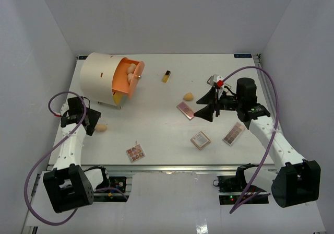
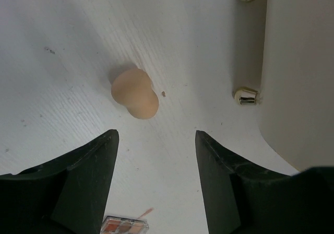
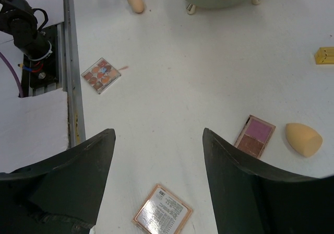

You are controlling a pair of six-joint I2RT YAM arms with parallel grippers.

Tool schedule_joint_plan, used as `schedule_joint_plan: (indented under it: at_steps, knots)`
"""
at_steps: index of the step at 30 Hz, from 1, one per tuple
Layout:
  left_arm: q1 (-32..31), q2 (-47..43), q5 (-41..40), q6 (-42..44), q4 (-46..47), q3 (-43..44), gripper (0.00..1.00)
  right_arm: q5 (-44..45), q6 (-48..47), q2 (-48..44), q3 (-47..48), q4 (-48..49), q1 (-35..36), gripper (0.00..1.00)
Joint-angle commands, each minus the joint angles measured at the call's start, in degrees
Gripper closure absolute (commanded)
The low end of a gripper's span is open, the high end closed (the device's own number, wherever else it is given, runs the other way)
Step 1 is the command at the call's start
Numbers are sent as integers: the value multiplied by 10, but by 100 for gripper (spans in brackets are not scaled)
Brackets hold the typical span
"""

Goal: Organize the makeup

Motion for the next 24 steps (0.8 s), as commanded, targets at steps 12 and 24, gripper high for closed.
schedule_joint_plan:
  at_steps: [12, 24]
  knots:
    - [15, 143, 21, -58, 38, 11, 33, -15, -13, -23, -7, 12, -11, 26]
    - [33, 173, 20, -49, 66, -7, 64, -22, -8, -21, -6, 13, -22, 26]
